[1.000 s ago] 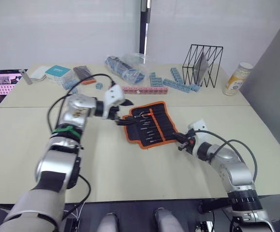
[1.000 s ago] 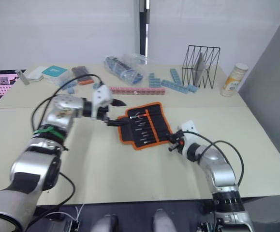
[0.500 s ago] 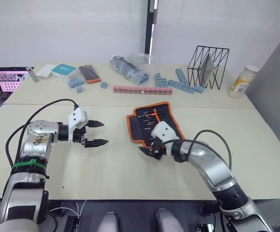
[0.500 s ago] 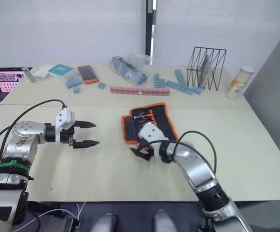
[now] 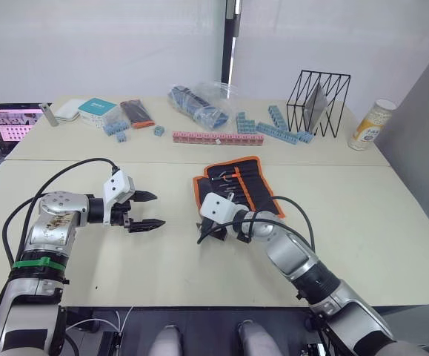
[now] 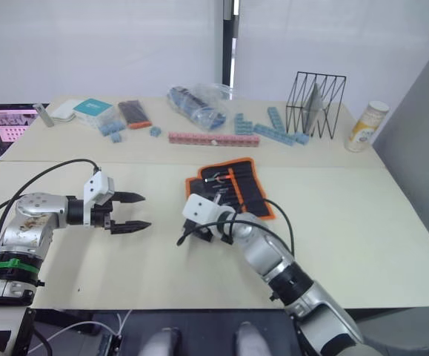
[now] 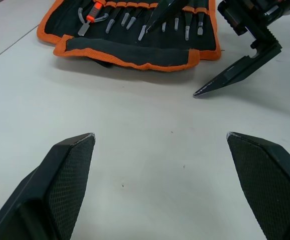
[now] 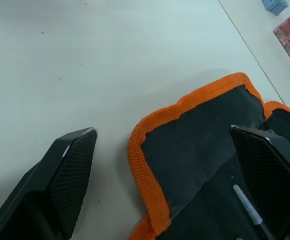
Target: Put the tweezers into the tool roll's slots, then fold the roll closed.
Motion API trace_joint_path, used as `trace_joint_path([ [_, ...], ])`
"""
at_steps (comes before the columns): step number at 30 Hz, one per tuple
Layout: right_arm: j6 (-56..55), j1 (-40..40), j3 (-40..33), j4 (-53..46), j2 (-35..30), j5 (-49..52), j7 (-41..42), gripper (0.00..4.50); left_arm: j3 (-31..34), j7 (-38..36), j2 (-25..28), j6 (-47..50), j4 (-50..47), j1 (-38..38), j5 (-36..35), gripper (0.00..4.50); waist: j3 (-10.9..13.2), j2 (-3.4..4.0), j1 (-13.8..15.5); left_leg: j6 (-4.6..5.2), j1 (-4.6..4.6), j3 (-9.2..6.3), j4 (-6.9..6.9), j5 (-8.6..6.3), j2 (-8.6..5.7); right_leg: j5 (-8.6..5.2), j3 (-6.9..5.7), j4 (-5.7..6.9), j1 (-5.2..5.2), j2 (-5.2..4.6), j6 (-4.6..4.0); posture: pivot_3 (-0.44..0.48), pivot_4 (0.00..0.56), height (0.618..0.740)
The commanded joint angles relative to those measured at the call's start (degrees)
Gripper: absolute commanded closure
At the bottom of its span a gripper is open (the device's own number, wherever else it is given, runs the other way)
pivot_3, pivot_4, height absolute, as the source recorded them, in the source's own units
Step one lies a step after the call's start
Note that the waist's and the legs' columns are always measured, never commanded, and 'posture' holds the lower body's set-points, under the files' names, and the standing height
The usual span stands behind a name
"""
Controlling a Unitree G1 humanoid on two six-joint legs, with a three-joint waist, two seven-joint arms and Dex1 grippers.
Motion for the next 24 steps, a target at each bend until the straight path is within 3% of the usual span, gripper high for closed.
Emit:
trace_joint_path([
  [1,-0.80,-0.27,-1.13,0.07,0.87,-1.34,-0.64,0.52,0.56,0.58,1.05,-1.10,-1.77,0.08,-0.52,0.00,0.00,0.00,-0.01,0.00,0.00,0.00,0.00,0.00,0.00,0.00,0.00,0.01,0.00,0.00,0.00,0.000,0.150,0.740],
  [13,-1.36,1.95,-1.11,-1.88,0.37,-4.37,1.01,4.48,-5.16,1.95,-0.61,-11.01,7.67,-5.46,6.30,0.00,0.00,0.00,0.12,0.00,-0.03,0.00,0.01,0.00,0.00,0.00,-0.01,0.01,-0.02,0.00,-0.01,0.000,0.150,0.740],
  [19,0.52,5.65,-3.48,-8.00,-1.08,-1.62,4.73,4.48,-7.35,2.17,-4.06,-18.93,15.90,-11.91,8.54,0.00,0.00,-0.01,0.31,0.00,-0.07,-0.01,0.00,0.00,-0.01,0.00,-0.01,-0.03,-0.01,0.00,0.01,0.000,0.150,0.740],
  [24,4.59,12.31,-8.01,-17.51,-4.86,7.74,13.53,4.48,-11.41,4.63,-7.25,-28.81,23.15,-16.77,14.06,0.00,-0.01,-0.01,0.35,0.00,-0.08,-0.02,-0.02,0.00,-0.02,-0.02,0.00,-0.04,0.00,0.00,0.03,0.000,0.150,0.740],
])
